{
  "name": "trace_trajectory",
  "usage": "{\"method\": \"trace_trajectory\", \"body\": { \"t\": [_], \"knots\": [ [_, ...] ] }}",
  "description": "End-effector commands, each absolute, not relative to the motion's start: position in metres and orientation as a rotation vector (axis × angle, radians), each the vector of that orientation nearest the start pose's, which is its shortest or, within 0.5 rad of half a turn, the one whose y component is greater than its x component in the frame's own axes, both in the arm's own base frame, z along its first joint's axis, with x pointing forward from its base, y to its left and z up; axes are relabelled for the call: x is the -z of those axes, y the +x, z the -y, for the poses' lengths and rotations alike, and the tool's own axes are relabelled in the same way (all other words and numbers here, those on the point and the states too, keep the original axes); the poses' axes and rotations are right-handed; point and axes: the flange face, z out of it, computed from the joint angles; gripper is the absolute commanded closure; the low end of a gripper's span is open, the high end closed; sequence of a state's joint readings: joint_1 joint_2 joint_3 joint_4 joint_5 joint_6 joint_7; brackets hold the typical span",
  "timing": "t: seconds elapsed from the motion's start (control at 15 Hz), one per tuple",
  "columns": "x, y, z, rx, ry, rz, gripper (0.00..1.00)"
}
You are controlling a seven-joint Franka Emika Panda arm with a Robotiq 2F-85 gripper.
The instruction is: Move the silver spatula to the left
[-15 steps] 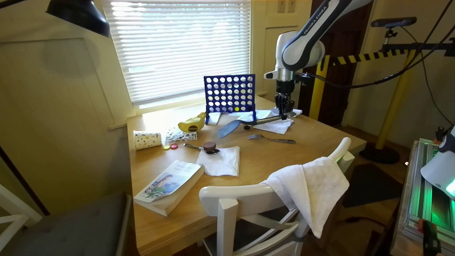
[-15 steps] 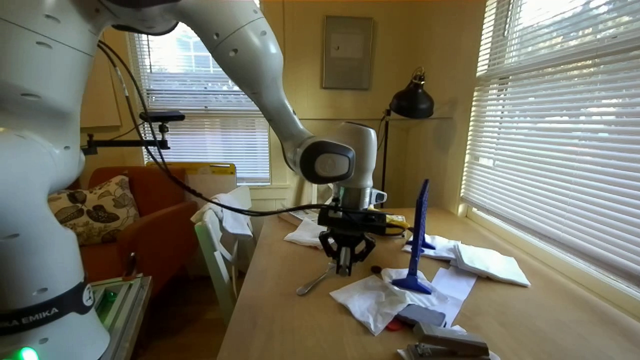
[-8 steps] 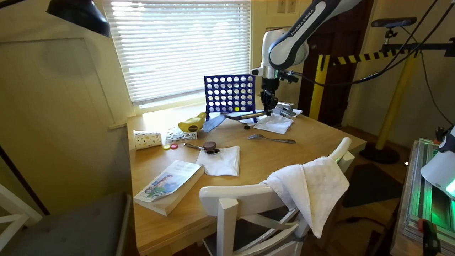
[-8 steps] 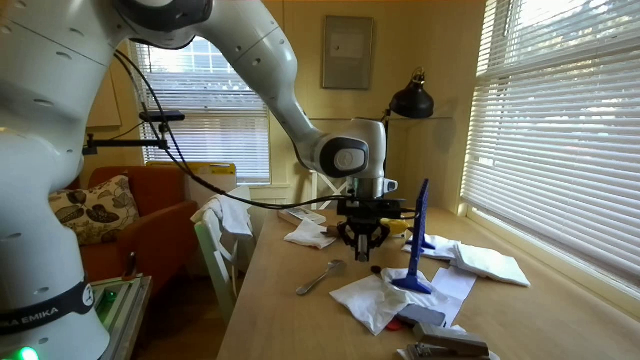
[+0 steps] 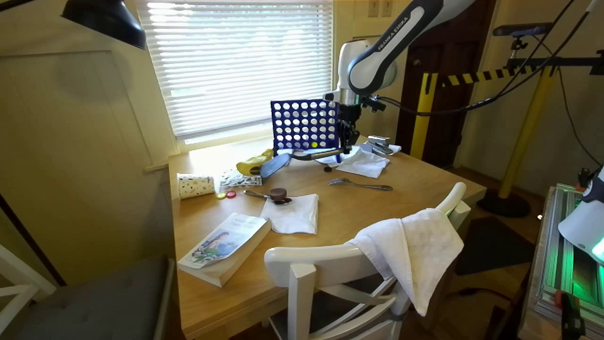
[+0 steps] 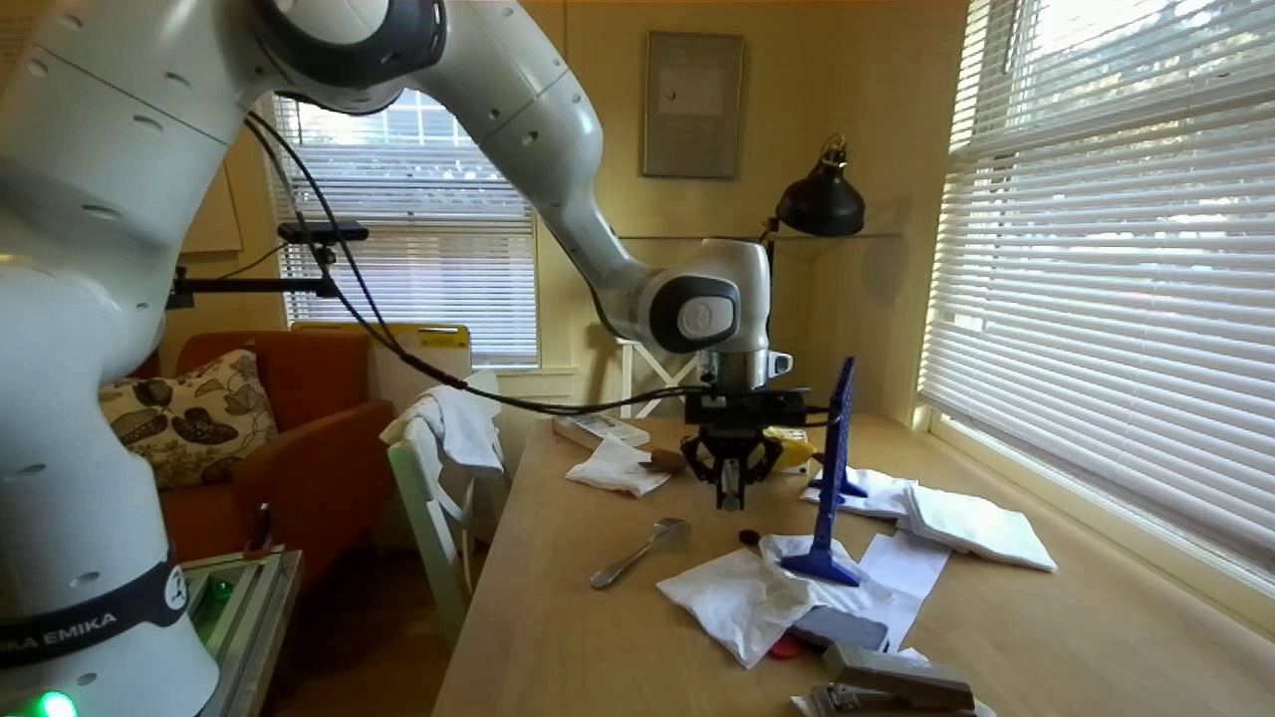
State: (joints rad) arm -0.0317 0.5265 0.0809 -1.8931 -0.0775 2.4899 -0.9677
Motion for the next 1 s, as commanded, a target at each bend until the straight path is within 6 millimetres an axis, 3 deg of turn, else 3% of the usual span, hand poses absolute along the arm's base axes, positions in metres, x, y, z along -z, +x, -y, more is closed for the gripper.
{"method": "trace_trajectory", "body": {
  "t": [0.0, 0.47, 0.93],
  "knots": [
    [-0.233, 0.681, -0.065, 0.116, -2.679, 1.77, 0.94],
    [-0.233, 0.732, -0.148, 0.16, -2.406, 2.066, 0.94],
    [-0.219, 0.76, -0.209, 0.302, -2.273, 2.175, 0.94]
  ]
}}
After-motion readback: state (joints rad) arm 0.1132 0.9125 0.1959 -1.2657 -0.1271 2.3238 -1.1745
